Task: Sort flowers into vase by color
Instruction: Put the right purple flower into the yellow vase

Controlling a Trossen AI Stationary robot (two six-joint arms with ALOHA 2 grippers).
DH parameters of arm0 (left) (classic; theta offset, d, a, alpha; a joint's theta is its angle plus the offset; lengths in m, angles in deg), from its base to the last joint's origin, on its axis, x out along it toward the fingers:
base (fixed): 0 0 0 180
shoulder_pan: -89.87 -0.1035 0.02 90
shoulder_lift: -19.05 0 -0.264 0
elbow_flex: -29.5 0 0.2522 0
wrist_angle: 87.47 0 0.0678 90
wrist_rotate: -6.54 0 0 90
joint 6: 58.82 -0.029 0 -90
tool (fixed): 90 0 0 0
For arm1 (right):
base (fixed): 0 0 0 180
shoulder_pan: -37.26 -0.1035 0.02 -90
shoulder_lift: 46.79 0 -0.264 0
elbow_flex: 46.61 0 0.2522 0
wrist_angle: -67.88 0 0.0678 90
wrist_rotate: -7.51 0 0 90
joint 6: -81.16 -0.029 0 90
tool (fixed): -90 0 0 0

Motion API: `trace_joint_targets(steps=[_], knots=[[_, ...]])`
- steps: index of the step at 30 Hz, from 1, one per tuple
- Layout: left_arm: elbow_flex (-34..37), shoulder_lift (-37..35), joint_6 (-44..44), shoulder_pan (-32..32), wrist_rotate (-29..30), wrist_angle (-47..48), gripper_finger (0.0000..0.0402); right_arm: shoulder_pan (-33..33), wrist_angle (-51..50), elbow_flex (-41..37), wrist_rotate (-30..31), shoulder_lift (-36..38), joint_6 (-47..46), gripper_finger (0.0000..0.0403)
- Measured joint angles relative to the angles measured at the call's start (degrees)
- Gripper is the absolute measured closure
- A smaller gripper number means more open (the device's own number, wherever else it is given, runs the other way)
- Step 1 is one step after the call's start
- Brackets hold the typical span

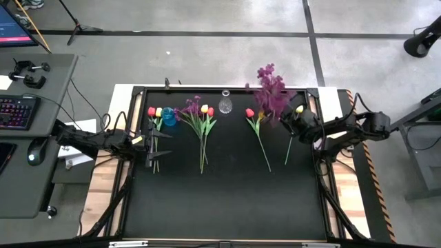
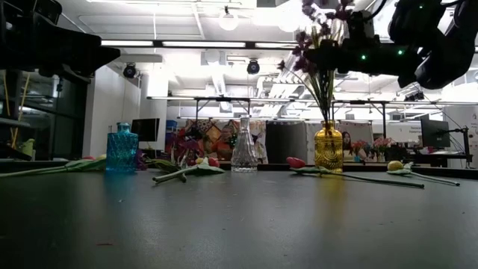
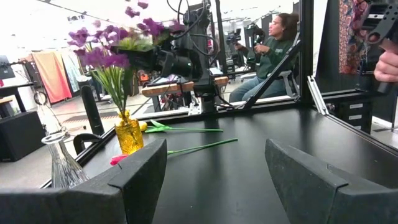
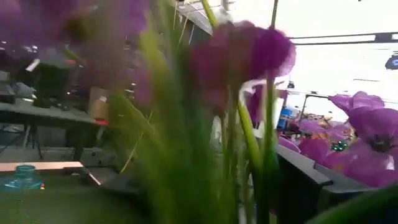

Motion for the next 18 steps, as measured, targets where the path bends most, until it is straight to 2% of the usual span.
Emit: trace_joint_targets(steps=[18], knots=[[-0.01, 0.00, 0.00, -0.01, -0.01, 0.01, 0.0140, -0.50, 3.92, 0.29, 0.59, 0.08, 0.02, 0.0195]])
